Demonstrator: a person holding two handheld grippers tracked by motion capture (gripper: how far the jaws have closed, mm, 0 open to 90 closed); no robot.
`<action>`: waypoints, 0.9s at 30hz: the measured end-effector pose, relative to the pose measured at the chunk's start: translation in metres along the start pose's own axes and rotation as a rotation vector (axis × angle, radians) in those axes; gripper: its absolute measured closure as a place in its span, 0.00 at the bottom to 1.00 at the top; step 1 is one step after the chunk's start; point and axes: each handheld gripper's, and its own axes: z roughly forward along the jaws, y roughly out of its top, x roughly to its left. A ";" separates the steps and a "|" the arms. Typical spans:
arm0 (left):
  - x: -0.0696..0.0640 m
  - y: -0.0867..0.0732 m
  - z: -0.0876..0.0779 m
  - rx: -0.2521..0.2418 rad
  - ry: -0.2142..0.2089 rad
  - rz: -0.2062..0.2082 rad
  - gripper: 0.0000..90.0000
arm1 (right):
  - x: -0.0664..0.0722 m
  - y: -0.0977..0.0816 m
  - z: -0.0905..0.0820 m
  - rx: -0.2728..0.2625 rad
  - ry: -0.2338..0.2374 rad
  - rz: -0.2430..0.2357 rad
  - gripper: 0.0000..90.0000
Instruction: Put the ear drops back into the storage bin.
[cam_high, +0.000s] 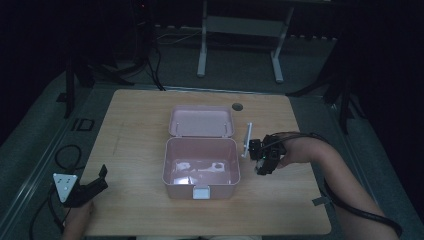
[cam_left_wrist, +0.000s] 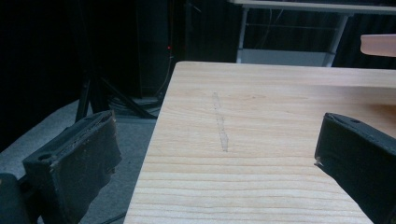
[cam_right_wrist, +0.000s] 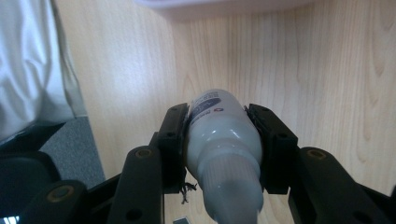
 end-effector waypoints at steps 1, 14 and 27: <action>0.000 0.000 0.000 0.001 0.000 0.001 0.00 | 0.000 0.003 -0.004 -0.001 0.002 -0.005 0.66; 0.001 0.000 0.000 0.000 -0.005 -0.004 0.00 | 0.000 0.045 -0.033 0.018 -0.018 -0.061 0.66; 0.002 0.000 0.000 0.001 -0.011 -0.006 0.00 | 0.001 0.085 -0.032 -0.018 -0.011 -0.113 0.66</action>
